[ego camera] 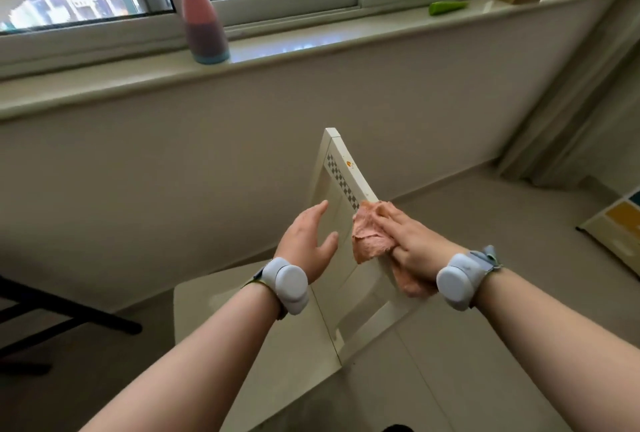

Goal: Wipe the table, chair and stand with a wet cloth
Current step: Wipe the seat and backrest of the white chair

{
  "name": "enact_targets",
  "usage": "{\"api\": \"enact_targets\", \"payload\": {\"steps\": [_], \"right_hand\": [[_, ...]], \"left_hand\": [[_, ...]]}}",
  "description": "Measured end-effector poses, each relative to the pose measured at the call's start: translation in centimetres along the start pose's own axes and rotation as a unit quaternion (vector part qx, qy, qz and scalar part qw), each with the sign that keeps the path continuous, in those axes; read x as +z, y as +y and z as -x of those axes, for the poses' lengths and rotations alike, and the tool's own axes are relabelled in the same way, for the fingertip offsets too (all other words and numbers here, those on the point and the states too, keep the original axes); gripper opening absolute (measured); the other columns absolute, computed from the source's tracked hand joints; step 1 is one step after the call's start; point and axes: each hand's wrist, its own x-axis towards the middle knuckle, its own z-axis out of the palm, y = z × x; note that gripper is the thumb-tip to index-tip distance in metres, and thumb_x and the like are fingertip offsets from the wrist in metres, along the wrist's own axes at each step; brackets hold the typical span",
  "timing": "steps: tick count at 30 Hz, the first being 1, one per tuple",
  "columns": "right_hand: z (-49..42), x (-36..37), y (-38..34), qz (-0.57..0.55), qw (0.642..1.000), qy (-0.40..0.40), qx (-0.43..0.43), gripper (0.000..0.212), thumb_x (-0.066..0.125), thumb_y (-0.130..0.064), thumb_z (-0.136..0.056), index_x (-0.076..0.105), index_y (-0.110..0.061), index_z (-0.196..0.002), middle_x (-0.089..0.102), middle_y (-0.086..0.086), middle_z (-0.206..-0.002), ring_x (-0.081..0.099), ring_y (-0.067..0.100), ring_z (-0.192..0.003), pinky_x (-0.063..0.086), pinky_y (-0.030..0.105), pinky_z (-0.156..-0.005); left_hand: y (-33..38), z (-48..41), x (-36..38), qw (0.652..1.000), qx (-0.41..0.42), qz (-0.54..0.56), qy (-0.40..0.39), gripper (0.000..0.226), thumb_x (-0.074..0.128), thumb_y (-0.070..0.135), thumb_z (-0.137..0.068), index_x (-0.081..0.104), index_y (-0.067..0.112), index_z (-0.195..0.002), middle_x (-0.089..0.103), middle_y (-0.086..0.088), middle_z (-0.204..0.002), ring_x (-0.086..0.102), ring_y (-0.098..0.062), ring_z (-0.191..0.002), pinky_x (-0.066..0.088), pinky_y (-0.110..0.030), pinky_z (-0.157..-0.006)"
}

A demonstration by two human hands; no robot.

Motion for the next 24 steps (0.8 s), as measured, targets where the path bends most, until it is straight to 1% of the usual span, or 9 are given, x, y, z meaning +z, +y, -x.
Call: {"api": "enact_targets", "payload": {"steps": [5, 7, 9, 12, 14, 16, 19, 22, 24], "right_hand": [[-7.5, -1.9, -0.4, -0.067, 0.997, 0.013, -0.023, 0.065, 0.041, -0.001, -0.091, 0.016, -0.014, -0.150, -0.004, 0.004, -0.159, -0.004, 0.019, -0.147, 0.002, 0.026, -0.116], [-8.5, -2.3, 0.3, -0.109, 0.991, 0.018, -0.072, 0.062, 0.042, 0.003, -0.090, 0.024, -0.010, -0.147, 0.002, 0.005, -0.159, -0.003, 0.019, -0.147, 0.001, 0.018, -0.112], [-7.2, -2.0, 1.5, -0.159, 0.980, 0.014, -0.120, 0.056, 0.044, 0.005, -0.090, 0.033, -0.008, -0.143, 0.007, 0.004, -0.157, -0.002, 0.012, -0.145, -0.001, 0.012, -0.110], [-4.5, -1.5, 3.8, -0.206, 0.952, 0.005, -0.224, 0.056, 0.045, 0.002, -0.089, 0.036, -0.018, -0.141, 0.009, -0.017, -0.152, -0.002, -0.005, -0.141, 0.002, 0.011, -0.114], [-4.7, -1.6, 4.6, -0.185, 0.941, 0.010, -0.284, 0.062, 0.044, 0.000, -0.087, 0.028, -0.026, -0.141, 0.008, -0.028, -0.146, -0.002, -0.001, -0.142, 0.000, 0.012, -0.115], [-7.3, -1.8, 4.9, -0.127, 0.941, 0.030, -0.312, 0.060, 0.042, -0.007, -0.087, 0.021, -0.024, -0.140, 0.009, -0.019, -0.149, 0.000, 0.016, -0.145, -0.002, 0.024, -0.119], [-12.0, -2.8, 4.4, -0.065, 0.960, 0.032, -0.270, 0.060, 0.037, -0.021, -0.087, 0.016, -0.020, -0.143, 0.014, 0.007, -0.156, -0.001, 0.029, -0.146, 0.002, 0.043, -0.120], [-12.0, -2.7, 4.2, -0.092, 0.950, 0.024, -0.299, 0.054, 0.044, -0.008, -0.091, 0.032, -0.010, -0.143, 0.016, -0.001, -0.151, -0.002, 0.022, -0.144, 0.001, 0.033, -0.119], [-9.1, -1.7, 4.9, -0.110, 0.931, 0.033, -0.346, 0.050, 0.044, -0.008, -0.089, 0.043, -0.009, -0.139, 0.025, -0.001, -0.150, 0.006, 0.020, -0.145, 0.007, 0.032, -0.120]], "left_hand": [[1.8, -2.1, 1.5, 0.996, -0.078, 0.048, 0.018, 0.060, 0.055, 0.024, -0.091, 0.030, 0.015, -0.144, 0.039, 0.000, -0.146, 0.037, -0.015, -0.134, 0.028, -0.020, -0.106], [2.8, -3.1, 2.3, 0.989, -0.113, 0.082, 0.052, 0.055, 0.057, 0.019, -0.089, 0.036, 0.015, -0.140, 0.048, -0.001, -0.139, 0.045, -0.018, -0.127, 0.033, -0.018, -0.098], [3.3, -3.6, 3.0, 0.981, -0.151, 0.100, 0.074, 0.057, 0.057, 0.019, -0.089, 0.035, 0.013, -0.141, 0.049, -0.004, -0.138, 0.047, -0.019, -0.126, 0.035, -0.021, -0.100], [3.8, -4.3, 4.0, 0.963, -0.218, 0.117, 0.105, 0.063, 0.056, 0.025, -0.090, 0.028, 0.015, -0.145, 0.042, -0.007, -0.144, 0.042, -0.019, -0.131, 0.034, -0.033, -0.109], [4.5, -4.8, 4.6, 0.949, -0.249, 0.137, 0.137, 0.061, 0.055, 0.026, -0.091, 0.029, 0.016, -0.145, 0.043, -0.008, -0.144, 0.043, -0.019, -0.131, 0.034, -0.035, -0.109], [5.3, -4.8, 5.0, 0.936, -0.267, 0.155, 0.169, 0.059, 0.055, 0.028, -0.090, 0.032, 0.015, -0.143, 0.045, -0.008, -0.141, 0.045, -0.019, -0.128, 0.036, -0.037, -0.108], [6.0, -4.0, 5.3, 0.931, -0.269, 0.162, 0.183, 0.059, 0.054, 0.029, -0.090, 0.033, 0.013, -0.143, 0.045, -0.007, -0.140, 0.043, -0.019, -0.130, 0.036, -0.039, -0.109], [5.9, -3.0, 5.3, 0.925, -0.287, 0.154, 0.197, 0.056, 0.053, 0.024, -0.092, 0.031, 0.016, -0.143, 0.043, -0.007, -0.142, 0.042, -0.018, -0.131, 0.035, -0.038, -0.109], [5.5, -2.4, 5.2, 0.922, -0.293, 0.149, 0.205, 0.056, 0.053, 0.023, -0.092, 0.031, 0.017, -0.144, 0.042, -0.007, -0.143, 0.042, -0.018, -0.130, 0.034, -0.036, -0.109]]}}
